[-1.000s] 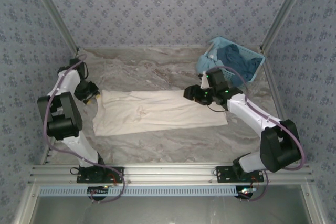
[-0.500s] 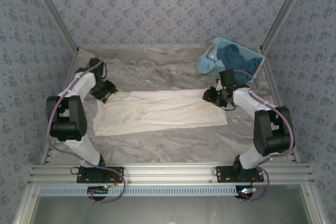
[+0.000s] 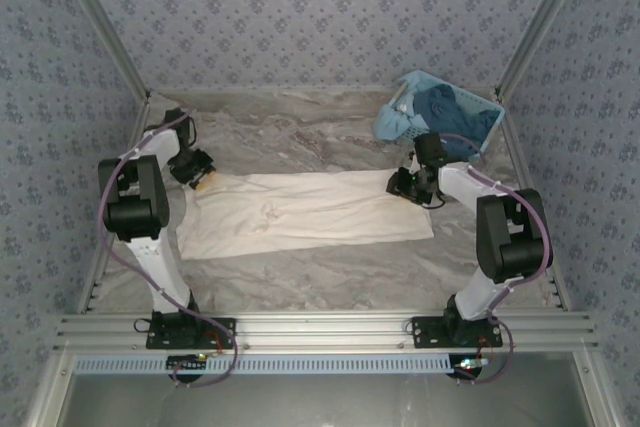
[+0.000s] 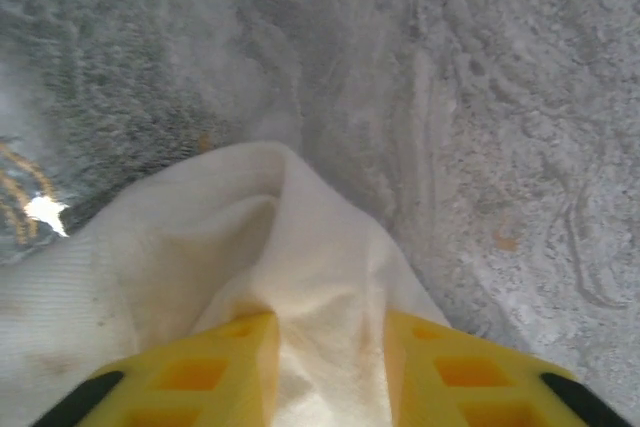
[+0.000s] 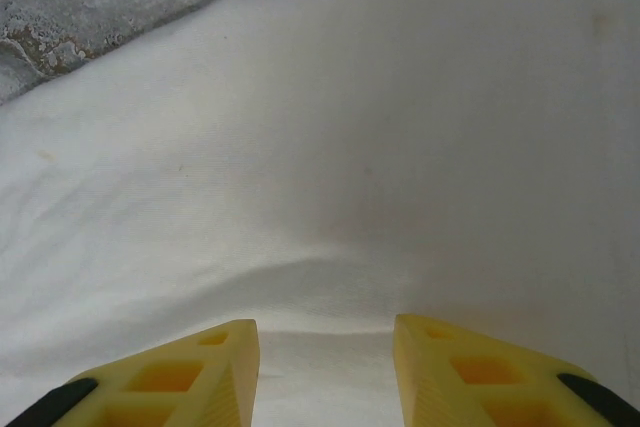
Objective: Fold and stack the t-shirts
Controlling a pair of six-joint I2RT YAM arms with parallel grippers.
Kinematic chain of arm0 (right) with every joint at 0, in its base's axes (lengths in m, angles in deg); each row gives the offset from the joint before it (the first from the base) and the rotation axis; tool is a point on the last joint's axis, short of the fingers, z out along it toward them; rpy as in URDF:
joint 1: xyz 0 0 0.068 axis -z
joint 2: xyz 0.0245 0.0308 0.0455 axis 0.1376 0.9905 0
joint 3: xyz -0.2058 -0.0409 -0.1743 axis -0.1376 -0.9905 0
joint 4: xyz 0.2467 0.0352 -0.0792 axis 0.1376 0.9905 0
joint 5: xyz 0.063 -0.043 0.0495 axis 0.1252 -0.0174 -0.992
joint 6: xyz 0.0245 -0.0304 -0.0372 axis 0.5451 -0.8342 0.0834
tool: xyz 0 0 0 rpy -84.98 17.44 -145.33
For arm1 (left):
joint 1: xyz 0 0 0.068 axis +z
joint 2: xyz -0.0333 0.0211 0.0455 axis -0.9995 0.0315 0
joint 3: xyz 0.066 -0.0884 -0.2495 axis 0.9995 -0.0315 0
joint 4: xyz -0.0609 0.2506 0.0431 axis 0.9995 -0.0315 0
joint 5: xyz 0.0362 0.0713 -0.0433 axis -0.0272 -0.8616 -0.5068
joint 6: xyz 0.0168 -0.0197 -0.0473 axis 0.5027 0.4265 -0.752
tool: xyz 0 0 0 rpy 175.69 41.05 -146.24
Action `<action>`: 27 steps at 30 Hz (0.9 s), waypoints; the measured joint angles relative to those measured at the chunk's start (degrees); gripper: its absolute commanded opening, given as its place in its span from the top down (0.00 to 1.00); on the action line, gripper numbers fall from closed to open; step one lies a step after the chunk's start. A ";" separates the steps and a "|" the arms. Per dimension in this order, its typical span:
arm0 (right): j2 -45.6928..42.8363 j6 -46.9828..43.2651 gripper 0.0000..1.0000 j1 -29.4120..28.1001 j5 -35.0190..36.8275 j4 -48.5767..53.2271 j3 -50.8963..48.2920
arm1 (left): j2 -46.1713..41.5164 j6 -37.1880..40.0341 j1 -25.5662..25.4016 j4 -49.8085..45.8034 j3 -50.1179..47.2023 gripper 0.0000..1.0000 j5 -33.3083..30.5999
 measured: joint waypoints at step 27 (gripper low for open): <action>1.09 -0.11 0.65 -0.37 5.79 6.47 0.15 | -6.29 2.91 6.25 -2.54 -5.81 0.88 -6.08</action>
